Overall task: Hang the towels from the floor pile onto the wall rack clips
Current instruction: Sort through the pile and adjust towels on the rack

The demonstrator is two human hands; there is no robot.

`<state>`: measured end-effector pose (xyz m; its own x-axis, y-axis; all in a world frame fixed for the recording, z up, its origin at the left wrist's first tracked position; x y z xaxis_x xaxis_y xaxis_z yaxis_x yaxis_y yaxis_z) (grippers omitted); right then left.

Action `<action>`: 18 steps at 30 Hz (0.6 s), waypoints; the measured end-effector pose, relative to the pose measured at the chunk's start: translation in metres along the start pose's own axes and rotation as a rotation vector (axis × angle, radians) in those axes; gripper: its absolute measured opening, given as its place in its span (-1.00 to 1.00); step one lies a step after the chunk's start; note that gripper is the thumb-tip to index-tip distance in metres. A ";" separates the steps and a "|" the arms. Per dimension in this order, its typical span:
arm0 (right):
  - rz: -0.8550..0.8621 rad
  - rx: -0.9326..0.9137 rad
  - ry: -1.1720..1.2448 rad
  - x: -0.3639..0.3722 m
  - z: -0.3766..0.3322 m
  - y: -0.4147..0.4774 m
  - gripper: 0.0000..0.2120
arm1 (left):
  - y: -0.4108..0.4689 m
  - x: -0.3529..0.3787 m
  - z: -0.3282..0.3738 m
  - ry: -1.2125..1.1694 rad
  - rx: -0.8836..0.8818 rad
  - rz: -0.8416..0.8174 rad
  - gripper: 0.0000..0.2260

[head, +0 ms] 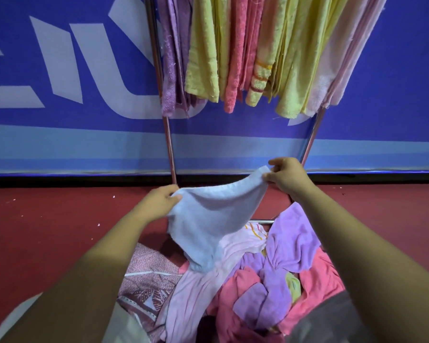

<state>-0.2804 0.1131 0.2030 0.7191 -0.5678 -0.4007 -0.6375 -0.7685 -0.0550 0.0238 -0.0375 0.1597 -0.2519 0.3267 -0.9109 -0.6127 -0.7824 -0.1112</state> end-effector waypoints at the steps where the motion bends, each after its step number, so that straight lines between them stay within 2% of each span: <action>1: -0.021 0.021 -0.008 0.002 0.005 -0.001 -0.86 | 0.001 -0.007 0.003 -0.051 0.001 0.045 -0.84; 3: -0.028 0.020 0.016 0.002 0.003 -0.007 -0.92 | -0.002 -0.021 0.012 -0.257 0.004 0.075 -0.97; 6: -0.012 -0.041 0.138 0.002 -0.016 -0.016 -0.81 | -0.017 -0.033 0.032 -0.709 0.023 -0.003 -0.83; 9: -0.042 -0.074 0.309 0.008 -0.037 -0.028 -0.84 | -0.029 -0.041 0.056 -0.904 0.080 -0.073 -0.85; 12: -0.096 -0.081 0.459 0.022 -0.053 -0.037 -0.88 | -0.036 -0.042 0.074 -0.951 0.175 -0.164 -0.73; 14: -0.134 -0.114 0.489 0.033 -0.066 -0.045 -0.86 | -0.038 -0.043 0.081 -0.881 0.230 -0.163 -0.68; 18: -0.265 -0.269 0.399 0.056 -0.090 -0.064 -0.93 | -0.036 -0.051 0.082 -0.692 0.209 -0.015 -0.91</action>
<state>-0.1750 0.1038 0.2667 0.9278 -0.3723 -0.0245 -0.3648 -0.9189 0.1498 -0.0022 0.0177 0.2423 -0.6165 0.6518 -0.4417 -0.7329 -0.6801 0.0193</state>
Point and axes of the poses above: each hand's wrist, its own y-axis towards the middle knuckle, its own x-axis out of the palm, z = x × y, the point moved 8 cm from there along y, towards the middle knuckle, and after that the axes turned 11 degrees about y, right-handed, at the moved point
